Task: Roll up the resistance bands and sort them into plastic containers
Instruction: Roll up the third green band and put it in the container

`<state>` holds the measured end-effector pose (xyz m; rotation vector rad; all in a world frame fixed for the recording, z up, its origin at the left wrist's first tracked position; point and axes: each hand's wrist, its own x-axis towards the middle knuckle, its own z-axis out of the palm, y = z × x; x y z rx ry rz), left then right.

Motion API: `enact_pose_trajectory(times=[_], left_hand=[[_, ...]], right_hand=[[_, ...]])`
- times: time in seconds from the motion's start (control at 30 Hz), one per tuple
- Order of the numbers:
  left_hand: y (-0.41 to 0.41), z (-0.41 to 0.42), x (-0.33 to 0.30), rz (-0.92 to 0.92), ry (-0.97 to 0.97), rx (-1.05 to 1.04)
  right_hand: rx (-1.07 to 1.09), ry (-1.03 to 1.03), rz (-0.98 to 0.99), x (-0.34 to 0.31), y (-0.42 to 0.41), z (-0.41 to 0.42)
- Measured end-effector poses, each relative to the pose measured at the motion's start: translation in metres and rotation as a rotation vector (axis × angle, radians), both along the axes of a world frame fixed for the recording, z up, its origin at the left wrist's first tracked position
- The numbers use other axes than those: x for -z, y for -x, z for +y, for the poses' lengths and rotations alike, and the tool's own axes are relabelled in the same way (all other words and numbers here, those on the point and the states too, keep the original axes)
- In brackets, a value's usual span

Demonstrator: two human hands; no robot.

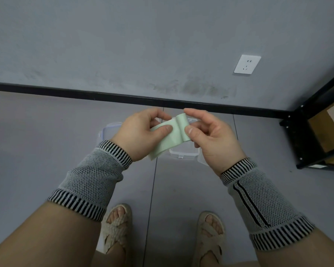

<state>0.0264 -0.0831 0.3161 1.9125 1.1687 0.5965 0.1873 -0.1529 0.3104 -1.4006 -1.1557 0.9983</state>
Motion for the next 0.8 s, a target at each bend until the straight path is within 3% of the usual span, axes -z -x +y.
enact_pose_trajectory(times=[0.8], left_hand=[[-0.007,-0.006,-0.006,-0.004,-0.174,-0.083]], right_hand=[[0.018,-0.02,-0.159,0.001,0.009,0.002]])
